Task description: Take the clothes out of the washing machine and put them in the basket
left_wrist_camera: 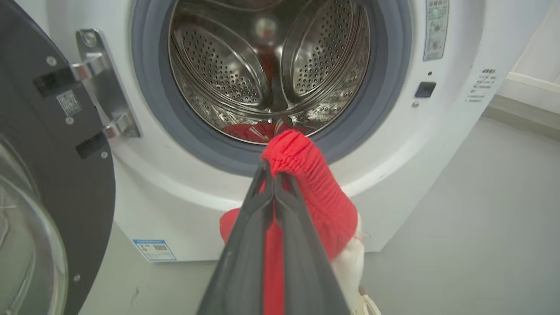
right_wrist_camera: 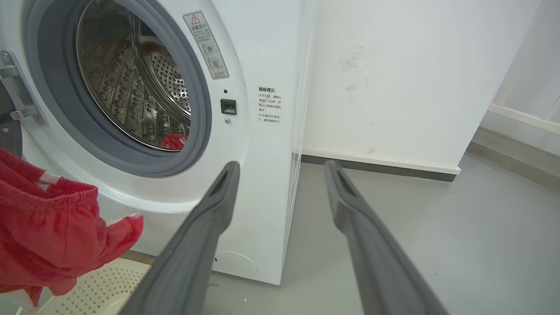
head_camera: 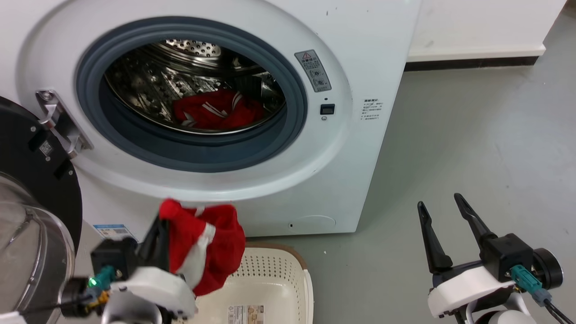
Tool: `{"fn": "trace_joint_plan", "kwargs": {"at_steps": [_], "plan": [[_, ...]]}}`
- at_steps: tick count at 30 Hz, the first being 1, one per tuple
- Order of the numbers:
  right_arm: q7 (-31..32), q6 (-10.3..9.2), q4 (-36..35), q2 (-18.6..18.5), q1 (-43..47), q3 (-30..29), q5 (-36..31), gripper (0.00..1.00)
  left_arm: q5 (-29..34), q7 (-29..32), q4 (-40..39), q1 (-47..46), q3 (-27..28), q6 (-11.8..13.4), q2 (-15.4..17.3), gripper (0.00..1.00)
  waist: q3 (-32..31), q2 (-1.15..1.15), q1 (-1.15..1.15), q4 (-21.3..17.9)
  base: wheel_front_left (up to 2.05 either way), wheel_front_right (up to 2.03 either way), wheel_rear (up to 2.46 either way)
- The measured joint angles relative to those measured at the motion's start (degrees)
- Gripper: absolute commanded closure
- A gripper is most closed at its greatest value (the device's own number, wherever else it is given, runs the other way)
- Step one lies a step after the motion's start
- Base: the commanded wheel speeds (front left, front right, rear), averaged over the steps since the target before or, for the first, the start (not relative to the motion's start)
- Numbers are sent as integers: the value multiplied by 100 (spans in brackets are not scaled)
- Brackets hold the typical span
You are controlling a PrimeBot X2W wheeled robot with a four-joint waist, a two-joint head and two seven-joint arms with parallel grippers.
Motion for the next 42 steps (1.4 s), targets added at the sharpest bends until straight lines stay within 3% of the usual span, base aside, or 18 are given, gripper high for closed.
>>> {"fn": "trace_joint_plan", "kwargs": {"at_steps": [8,15,30,31,42], "plan": [[-59,0,0,-1,-319,111,0,0,-223,-338,1328,132,-118,-18,-357,100,528,0,0,-114,0,0,0],[-187,0,22,-1,-749,267,53,0,-269,-854,2498,-525,-118,-116,-472,100,1198,0,1,-326,0,0,0],[-469,1,153,-1,-1508,535,171,0,-147,-1357,5202,-2420,-227,-336,-432,100,2795,0,1,-836,0,0,0],[-538,1,210,-1,-1611,565,211,0,-155,-1404,5695,-2630,-213,-363,-431,100,3024,0,2,-929,0,0,0],[-647,1,376,-1,-1777,635,310,0,-330,-1439,7176,-2831,-151,-414,-420,100,3368,0,1,-1132,0,0,0]]}}
